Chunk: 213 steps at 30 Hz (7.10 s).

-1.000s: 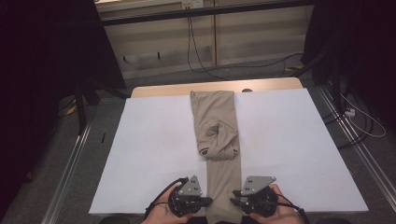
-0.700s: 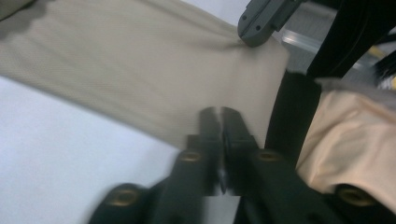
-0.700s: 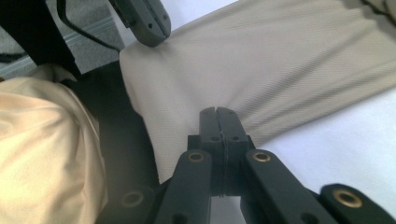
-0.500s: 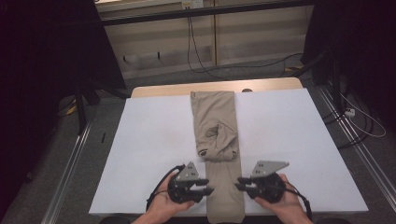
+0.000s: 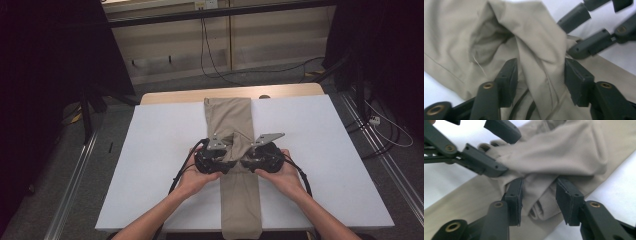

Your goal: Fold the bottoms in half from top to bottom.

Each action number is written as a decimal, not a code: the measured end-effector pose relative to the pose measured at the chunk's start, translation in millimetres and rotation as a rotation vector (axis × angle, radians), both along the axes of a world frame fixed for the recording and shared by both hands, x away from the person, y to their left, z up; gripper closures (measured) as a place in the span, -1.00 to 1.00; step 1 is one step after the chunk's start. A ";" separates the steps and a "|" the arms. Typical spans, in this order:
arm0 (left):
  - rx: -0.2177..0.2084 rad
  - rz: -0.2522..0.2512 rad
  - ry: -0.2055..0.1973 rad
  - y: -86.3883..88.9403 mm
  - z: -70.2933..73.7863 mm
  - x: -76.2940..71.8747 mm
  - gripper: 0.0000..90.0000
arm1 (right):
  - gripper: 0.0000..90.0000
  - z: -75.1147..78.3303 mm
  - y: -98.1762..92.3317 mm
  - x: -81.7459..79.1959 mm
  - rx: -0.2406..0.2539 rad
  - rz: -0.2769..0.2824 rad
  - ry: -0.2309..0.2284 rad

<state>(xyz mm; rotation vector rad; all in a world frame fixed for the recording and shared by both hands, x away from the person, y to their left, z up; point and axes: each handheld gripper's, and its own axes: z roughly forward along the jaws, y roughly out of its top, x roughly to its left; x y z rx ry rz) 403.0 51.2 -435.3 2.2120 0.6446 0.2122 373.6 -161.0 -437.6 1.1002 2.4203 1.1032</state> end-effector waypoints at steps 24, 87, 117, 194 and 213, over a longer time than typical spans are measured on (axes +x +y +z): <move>-0.093 -0.114 0.059 35.9 4.3 -50.0 0.66 | 0.96 -1.9 -28.4 -60.2 0.047 0.018 -0.007; 0.000 -0.096 0.007 10.3 -20.0 -42.1 0.40 | 0.36 -18.8 -13.6 -42.7 -0.007 -0.019 0.012; -0.127 -0.351 0.105 65.7 -4.5 -142.3 0.87 | 0.54 7.2 -16.2 -124.0 0.171 0.129 0.062; -0.056 0.038 -0.092 46.4 -7.0 -10.0 0.22 | 0.81 -6.2 -6.3 -16.3 -0.048 0.009 -0.095; -0.142 -0.030 0.012 45.4 3.0 -21.3 0.93 | 0.89 9.2 -12.2 -24.5 0.078 0.023 -0.052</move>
